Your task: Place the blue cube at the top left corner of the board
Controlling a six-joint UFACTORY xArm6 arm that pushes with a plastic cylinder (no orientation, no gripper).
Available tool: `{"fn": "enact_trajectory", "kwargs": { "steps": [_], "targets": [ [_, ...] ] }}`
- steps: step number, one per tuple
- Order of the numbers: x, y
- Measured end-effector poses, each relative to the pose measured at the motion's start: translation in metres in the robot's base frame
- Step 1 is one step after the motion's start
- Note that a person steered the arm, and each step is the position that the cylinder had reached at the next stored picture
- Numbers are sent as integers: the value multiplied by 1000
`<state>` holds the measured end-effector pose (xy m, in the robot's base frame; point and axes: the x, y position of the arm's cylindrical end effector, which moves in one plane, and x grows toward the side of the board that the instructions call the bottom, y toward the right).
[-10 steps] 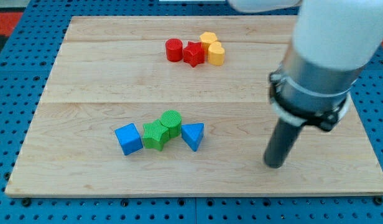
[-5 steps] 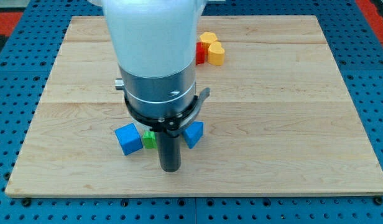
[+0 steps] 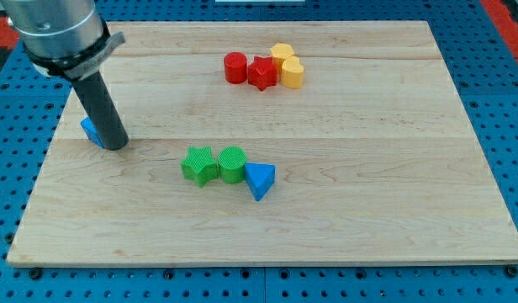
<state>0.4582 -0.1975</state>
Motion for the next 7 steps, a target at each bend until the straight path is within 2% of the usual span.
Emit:
{"fn": "enact_trajectory", "kwargs": {
  "steps": [1,2,3,5,6,7],
  "targets": [
    [1,-23],
    [-22,-58],
    [-78,-53],
    [-163,-25],
    [-186,2],
    [-185,15]
  ]
}}
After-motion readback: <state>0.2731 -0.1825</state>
